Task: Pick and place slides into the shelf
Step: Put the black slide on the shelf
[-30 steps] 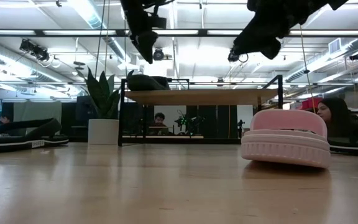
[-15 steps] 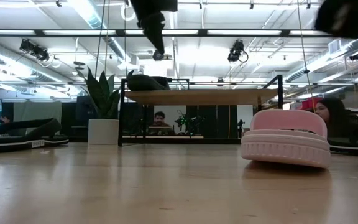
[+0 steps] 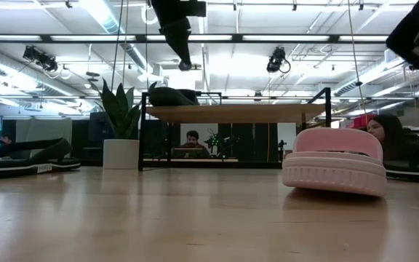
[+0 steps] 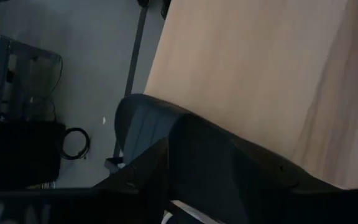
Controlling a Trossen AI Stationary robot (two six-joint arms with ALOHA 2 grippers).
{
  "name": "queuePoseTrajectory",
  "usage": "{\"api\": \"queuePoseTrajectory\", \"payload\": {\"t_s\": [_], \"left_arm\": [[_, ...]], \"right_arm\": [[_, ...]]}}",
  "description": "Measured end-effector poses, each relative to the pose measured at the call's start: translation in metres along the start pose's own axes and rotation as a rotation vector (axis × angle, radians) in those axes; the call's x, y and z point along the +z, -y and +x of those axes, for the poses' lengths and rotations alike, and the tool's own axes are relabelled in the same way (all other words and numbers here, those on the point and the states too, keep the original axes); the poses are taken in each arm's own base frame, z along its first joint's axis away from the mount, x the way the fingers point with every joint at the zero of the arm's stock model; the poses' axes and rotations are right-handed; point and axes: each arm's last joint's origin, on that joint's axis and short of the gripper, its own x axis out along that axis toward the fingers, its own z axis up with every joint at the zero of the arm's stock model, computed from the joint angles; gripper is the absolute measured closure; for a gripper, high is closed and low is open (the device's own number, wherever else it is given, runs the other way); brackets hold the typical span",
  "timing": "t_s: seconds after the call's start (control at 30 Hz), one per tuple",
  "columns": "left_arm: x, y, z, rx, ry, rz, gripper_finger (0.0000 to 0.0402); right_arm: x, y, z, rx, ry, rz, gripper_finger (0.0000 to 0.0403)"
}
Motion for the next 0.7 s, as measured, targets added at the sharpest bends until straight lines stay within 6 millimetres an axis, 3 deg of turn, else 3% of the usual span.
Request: {"api": "queuePoseTrajectory", "payload": {"t_s": [0.17,0.33,0.47,0.7], "left_arm": [[-0.005,-0.009,0.005,0.01,-0.032,-0.043,0.0226],[-0.008,-0.017,0.008,0.021,-0.045,-0.11,0.0229],[-0.011,-0.022,0.011,0.03,-0.053,-0.156,0.0228],[-0.013,-0.026,0.013,0.037,-0.06,-0.184,0.0227]], "right_arm": [[0.005,-0.004,-0.006,0.045,-0.067,-0.078,0.0266],[0.031,-0.026,-0.025,0.026,-0.211,-0.103,0.0271],[0.039,-0.044,-0.03,-0.082,-0.378,-0.195,0.0271],[0.014,-0.065,0.005,-0.196,-0.544,-0.27,0.0271]]}}
